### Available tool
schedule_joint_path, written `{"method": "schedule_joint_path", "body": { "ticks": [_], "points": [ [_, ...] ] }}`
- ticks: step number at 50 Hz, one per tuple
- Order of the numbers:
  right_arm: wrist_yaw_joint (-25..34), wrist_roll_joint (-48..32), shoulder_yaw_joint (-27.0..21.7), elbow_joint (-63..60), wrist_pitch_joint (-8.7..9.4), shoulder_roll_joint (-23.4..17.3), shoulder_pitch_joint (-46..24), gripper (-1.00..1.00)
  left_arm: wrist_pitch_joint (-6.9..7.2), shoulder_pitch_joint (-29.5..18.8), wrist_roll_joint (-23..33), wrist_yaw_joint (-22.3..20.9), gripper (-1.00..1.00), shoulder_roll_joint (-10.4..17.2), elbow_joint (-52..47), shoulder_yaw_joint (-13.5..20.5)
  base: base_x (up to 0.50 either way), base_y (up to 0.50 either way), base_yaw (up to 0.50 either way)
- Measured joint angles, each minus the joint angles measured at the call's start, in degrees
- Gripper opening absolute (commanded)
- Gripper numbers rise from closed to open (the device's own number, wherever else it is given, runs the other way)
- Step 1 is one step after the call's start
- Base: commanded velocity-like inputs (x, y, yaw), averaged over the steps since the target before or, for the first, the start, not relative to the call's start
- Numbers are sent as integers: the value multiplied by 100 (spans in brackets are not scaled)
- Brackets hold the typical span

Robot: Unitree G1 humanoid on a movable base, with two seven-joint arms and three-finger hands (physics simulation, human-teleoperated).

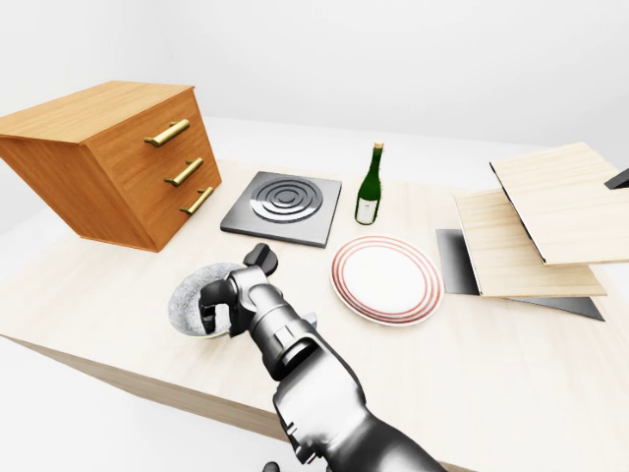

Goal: Pick up the akita bowl and put it on the plate.

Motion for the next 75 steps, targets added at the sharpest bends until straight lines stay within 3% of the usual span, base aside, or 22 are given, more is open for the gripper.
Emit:
{"method": "schedule_joint_path", "body": {
  "ticks": [21, 28, 32, 42, 62, 68, 74, 75],
  "points": [
    [0, -106, -272, 32, -87, 39, -128, -100, 0, -82, -24, 0, 100, -5, 23, -74, 0, 0, 0],
    [-50, -190, -226, 43, -312, 25, -151, -100, 0, -168, -26, 0, 100, 34, 77, -130, 0, 0, 0],
    [-300, -138, -221, -19, -472, 11, -318, -100, 0, -224, -27, 0, 100, 66, 121, -164, 0, 0, 0],
    [-1064, 272, -155, -261, -472, -68, -758, -100, 0, -354, -27, 0, 100, 135, 214, -252, 0, 0, 0],
    [-2121, 298, -220, -657, -471, -294, -1202, -100, 0, 96, -28, 0, 100, -71, -320, -69, 0, 0, 0],
    [-2252, 499, -336, -761, -148, -401, -1141, -100, 0, 131, -28, 0, 100, -81, -372, -53, 0, 0, 0],
    [-2325, 754, -416, -1196, 488, -555, -854, -100, 0, 135, -27, 0, 100, -83, -390, -28, 0, 0, 0],
    [-2321, 792, -428, -1292, 528, -601, -786, -100, 0, 134, -28, 0, 100, -83, -392, -25, 0, 0, 0]
  ]
}}
